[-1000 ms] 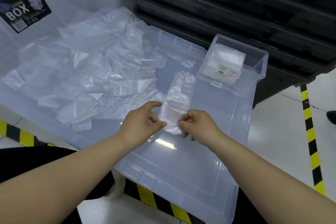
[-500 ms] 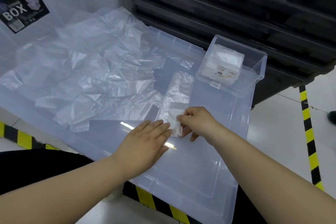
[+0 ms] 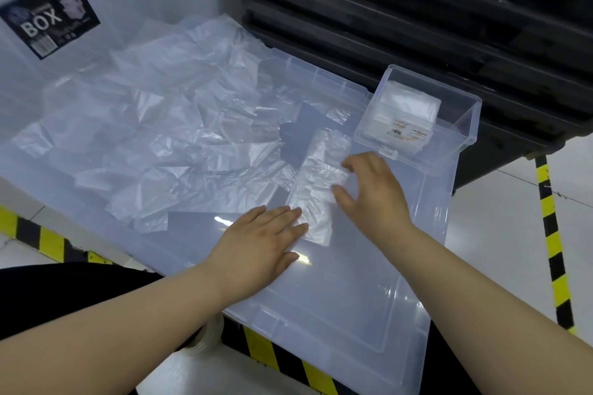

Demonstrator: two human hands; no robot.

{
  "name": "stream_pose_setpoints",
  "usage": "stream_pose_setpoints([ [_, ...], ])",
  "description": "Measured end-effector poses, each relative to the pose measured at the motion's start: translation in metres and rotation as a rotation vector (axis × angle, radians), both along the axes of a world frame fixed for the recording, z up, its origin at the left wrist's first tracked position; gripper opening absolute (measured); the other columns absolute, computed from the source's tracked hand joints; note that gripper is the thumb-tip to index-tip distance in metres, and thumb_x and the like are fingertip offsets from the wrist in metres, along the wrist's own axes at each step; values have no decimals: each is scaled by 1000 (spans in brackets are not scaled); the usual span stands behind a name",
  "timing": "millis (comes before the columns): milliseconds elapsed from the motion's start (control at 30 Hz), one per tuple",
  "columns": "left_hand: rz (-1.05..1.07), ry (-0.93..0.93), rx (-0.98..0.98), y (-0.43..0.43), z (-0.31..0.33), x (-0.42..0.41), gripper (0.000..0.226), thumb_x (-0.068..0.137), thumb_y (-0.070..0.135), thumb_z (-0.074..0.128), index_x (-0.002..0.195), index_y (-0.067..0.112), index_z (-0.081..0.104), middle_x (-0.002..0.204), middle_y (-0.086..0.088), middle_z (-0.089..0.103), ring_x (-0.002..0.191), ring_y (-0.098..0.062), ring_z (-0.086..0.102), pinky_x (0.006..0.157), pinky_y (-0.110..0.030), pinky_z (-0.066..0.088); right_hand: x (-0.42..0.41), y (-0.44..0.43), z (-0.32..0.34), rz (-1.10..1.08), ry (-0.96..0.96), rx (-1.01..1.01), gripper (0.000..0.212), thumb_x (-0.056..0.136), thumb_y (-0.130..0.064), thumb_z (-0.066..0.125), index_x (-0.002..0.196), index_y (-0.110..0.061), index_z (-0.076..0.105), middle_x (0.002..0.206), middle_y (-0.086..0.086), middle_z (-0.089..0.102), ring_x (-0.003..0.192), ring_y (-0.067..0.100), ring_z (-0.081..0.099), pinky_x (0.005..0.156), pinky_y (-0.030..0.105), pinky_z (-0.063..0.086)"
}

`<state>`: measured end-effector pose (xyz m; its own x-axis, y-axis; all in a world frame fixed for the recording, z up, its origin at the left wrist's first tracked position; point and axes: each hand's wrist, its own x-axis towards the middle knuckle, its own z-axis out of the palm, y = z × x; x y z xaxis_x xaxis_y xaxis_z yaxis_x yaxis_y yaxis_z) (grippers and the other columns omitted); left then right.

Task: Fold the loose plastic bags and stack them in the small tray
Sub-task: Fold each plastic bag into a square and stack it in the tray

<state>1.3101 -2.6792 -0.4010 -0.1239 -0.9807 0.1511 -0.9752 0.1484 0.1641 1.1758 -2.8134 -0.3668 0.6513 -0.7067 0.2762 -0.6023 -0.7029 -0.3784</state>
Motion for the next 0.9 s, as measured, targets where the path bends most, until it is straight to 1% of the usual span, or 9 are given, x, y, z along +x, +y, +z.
stream_pose_setpoints([
  [67,9,29,-21,-3,1,3,44,76,37,37,92,19,74,102,0,71,88,-13,69,84,-24,43,-8,16,-2,226,49,-91,29,69,-32,57,79,-6,65,81,9,64,74,28,65,63,27,51],
  [167,31,36,-54,-6,1,5,42,75,34,39,88,16,75,98,0,72,84,-13,70,84,-27,34,-18,40,-6,362,268,-88,39,56,-45,58,77,-14,67,81,2,67,73,20,68,59,22,53],
  [300,18,28,-78,-5,0,5,42,76,32,39,87,14,75,97,-2,72,83,-15,70,86,-29,33,-8,48,-12,316,294,-96,19,56,-24,50,63,-13,64,66,-1,62,52,16,61,42,14,41],
  [400,3,43,-81,-4,0,6,42,76,33,39,89,15,75,96,-1,72,83,-15,70,86,-28,33,5,43,-10,246,270,-179,31,60,-15,29,52,-15,59,55,-4,55,44,13,54,36,14,29],
  [500,-15,78,-78,-4,1,9,43,75,35,42,94,14,73,97,-1,72,86,-16,67,87,-27,34,7,40,-9,213,273,-208,29,59,-14,29,49,-16,56,50,-6,51,40,12,49,35,14,23],
  [633,-40,181,-31,-5,-2,16,43,75,33,45,112,17,59,111,-5,67,108,-13,48,95,-31,29,-3,33,-12,194,167,-42,27,63,-16,36,58,-15,62,53,-6,58,41,15,54,34,13,36],
  [733,-26,198,-4,-4,-5,21,44,76,35,45,112,16,62,113,-3,67,112,-12,49,93,-28,38,-12,35,-7,242,123,222,18,68,-11,52,76,-10,68,68,-1,68,57,19,64,49,27,52],
  [833,-28,185,-35,-4,-3,21,39,75,31,43,97,16,72,102,1,71,98,-16,65,85,-26,44,-18,38,4,228,138,479,17,81,-15,55,92,-10,67,72,-19,57,62,-5,58,60,12,42],
  [900,-13,206,-83,-4,-1,20,35,74,26,43,87,16,75,93,3,73,90,-14,67,78,-22,42,-20,39,7,222,100,550,12,83,-10,58,92,-12,65,68,-21,50,62,0,56,60,15,40],
])
